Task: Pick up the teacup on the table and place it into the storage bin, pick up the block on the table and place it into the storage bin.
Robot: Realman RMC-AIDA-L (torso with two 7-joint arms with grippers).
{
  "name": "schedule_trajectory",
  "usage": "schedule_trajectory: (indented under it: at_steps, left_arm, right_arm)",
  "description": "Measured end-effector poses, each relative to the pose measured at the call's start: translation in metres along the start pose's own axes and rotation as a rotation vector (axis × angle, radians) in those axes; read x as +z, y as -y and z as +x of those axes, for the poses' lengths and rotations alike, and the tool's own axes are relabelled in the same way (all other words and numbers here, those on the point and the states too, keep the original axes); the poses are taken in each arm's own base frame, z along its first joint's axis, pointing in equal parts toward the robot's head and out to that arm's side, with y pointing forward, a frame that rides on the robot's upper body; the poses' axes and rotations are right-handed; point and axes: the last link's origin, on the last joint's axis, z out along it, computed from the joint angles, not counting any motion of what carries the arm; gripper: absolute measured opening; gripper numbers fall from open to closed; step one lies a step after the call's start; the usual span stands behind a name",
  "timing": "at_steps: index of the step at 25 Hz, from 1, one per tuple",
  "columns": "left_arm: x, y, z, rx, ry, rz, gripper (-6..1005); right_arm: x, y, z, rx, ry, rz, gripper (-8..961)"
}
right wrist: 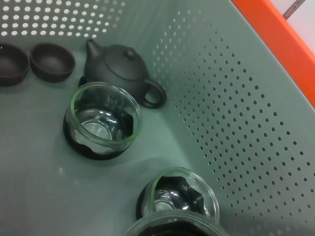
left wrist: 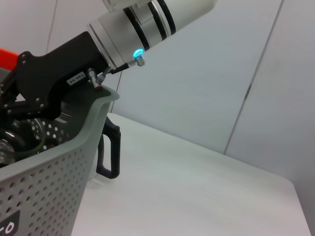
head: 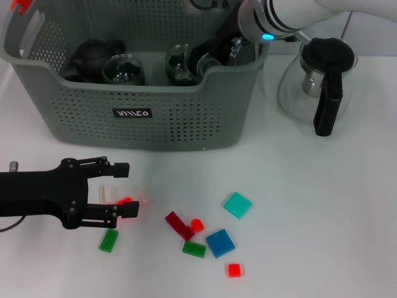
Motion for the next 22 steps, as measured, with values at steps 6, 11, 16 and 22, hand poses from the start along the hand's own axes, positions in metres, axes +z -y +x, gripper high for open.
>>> schedule_trajectory:
  at_steps: [6,11,16,22]
  left_arm:
    - [0.0001,-0.0001,-0.0004,-0.001,0.004,-0.001,864]
    - [0.0002,-0.0001,-0.0003,0.000,0.004,-0.002,864]
    - [0.0002,-0.0001,-0.0003,-0.001,0.005,-0.002,865]
    - [0.0000,-0.0002,-0.0006,-0.003,0.005,-0.002,865]
  right_arm:
    - [0.0000,-0.0005,0.0007,0.005,-0.004,-0.004,89]
    - [0.0001,-0.0011,0.0016,0.006,-0.008,-0.008,90]
    - [0.0001,-0.0016,0.0021,0.006,-0.011,-0.011,95]
    - [0.0001,-0.0017,0.0023,0.006,-0.011,-0.011,122]
